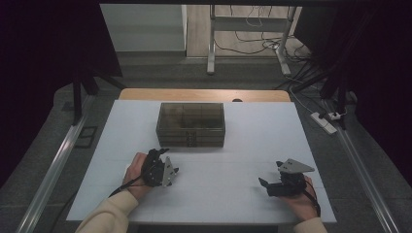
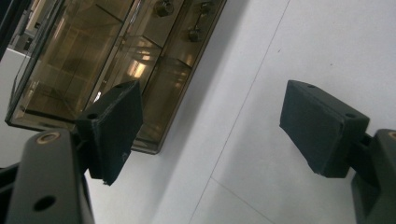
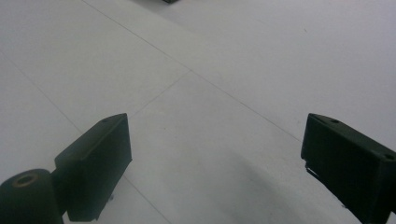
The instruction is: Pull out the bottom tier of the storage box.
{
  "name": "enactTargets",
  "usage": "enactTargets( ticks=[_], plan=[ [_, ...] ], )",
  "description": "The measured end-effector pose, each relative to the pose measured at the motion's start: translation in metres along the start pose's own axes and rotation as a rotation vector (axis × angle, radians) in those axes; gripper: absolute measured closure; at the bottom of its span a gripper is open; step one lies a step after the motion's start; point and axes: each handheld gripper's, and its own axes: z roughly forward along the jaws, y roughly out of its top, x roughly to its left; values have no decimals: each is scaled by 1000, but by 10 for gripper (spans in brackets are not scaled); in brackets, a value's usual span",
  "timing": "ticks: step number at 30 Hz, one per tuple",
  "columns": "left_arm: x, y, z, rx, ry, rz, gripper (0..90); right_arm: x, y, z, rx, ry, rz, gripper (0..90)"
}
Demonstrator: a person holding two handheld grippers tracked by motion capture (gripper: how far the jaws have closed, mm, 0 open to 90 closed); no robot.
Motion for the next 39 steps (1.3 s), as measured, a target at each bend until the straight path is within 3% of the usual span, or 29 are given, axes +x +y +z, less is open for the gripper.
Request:
enactTargets(
  ticks=[39],
  plan=[
    [2,8,9,0,19,19,224,0,1,-2,-21,-6,-4,85]
  ],
)
